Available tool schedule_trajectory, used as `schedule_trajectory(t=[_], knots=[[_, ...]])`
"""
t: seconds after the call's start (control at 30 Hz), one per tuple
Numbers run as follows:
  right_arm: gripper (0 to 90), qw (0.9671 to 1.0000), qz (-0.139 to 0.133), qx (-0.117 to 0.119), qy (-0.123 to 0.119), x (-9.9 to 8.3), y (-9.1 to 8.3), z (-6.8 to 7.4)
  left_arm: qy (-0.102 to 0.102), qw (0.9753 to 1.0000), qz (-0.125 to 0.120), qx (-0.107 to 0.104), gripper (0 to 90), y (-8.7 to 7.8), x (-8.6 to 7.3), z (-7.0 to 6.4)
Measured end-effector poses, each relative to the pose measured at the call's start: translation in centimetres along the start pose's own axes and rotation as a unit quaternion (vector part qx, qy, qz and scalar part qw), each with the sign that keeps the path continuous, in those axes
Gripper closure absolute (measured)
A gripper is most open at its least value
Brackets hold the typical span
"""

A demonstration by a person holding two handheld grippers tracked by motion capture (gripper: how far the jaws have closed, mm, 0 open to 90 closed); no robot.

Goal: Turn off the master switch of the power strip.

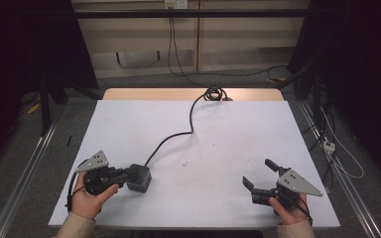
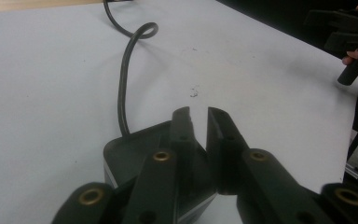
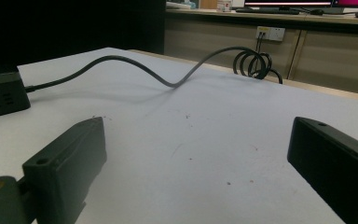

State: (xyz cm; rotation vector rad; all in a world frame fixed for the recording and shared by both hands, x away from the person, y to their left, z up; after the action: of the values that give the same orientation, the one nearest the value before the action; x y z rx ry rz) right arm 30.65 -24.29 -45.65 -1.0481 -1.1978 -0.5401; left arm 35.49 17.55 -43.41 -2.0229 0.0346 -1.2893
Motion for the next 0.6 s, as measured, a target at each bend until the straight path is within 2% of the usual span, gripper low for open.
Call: schedule_trajectory(t=[0.6], knots=[[4.1, 1.0000, 0.001, 0.001, -0.002, 0.00, 0.02, 0.03, -0.009, 0.9999, -0.005, -0.011, 57.4, 0.26, 0.19, -0.07]])
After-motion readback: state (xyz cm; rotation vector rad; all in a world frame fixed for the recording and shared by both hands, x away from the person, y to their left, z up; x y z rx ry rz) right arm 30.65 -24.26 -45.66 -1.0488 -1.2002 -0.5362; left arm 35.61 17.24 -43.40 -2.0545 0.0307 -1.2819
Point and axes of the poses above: each handheld gripper's, and its own axes: y roughly forward along the jaws, x roughly out of its top, z roughly to its left, the point moved 6 cm from there along y, roughly forward along the jaws, and after that the axes turned 10 degrees about z, right-handed, at the moved point
